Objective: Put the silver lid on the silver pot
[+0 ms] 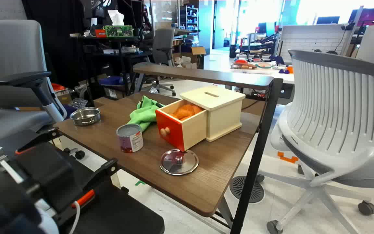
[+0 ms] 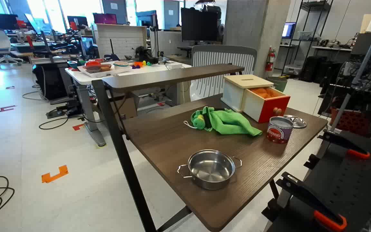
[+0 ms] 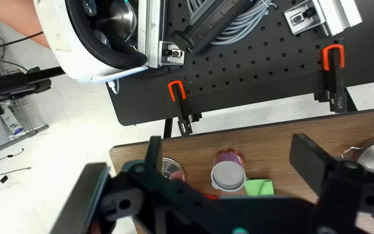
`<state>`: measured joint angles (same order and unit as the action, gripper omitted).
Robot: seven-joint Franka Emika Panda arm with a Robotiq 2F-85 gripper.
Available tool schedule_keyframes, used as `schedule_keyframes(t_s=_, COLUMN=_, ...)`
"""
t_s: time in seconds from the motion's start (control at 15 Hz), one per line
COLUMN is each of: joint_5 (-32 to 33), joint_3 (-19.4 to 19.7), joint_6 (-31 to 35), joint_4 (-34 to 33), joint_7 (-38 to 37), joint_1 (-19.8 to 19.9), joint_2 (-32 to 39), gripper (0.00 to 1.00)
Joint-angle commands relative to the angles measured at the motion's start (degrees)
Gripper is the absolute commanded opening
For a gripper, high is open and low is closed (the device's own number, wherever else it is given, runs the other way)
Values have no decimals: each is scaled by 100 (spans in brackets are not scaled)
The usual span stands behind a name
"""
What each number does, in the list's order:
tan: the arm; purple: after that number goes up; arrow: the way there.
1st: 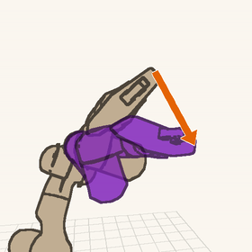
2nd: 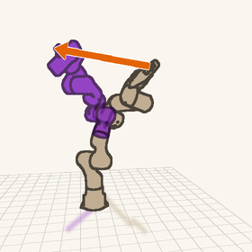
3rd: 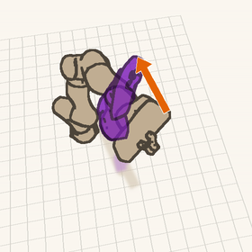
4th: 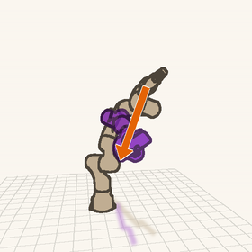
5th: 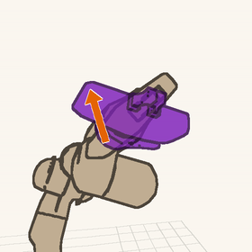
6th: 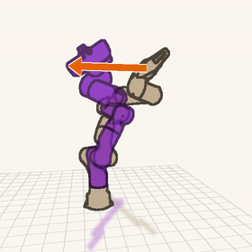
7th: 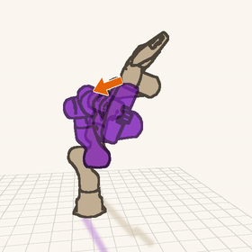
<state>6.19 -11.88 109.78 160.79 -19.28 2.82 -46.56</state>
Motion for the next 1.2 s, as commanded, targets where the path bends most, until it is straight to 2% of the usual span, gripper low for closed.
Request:
schedule_keyframes(t_s=0.0, joint_5=44, joint_3=60, joint_6=-17, joint_4=11, joint_7=-41, joint_1=-65, joint_2=16, gripper=100)
schedule_keyframes(t_s=0.27, joint_5=307, joint_3=305, joint_6=588, joint_4=-77, joint_7=311, joint_1=97, joint_2=368, gripper=100)
schedule_keyframes(t_s=0.47, joint_5=631, joint_3=593, joint_6=1238, joint_4=-243, joint_7=696, joint_1=261, joint_2=913, gripper=100)
schedule_keyframes(t_s=0.87, joint_5=1259, joint_3=1320, joint_6=2331, joint_4=-659, joint_7=1989, joint_1=566, joint_2=2427, gripper=100)
schedule_keyframes(t_s=1.13, joint_5=1586, joint_3=1805, joint_6=2905, joint_4=-1016, joint_7=2416, joint_1=902, joint_2=3562, gripper=100)
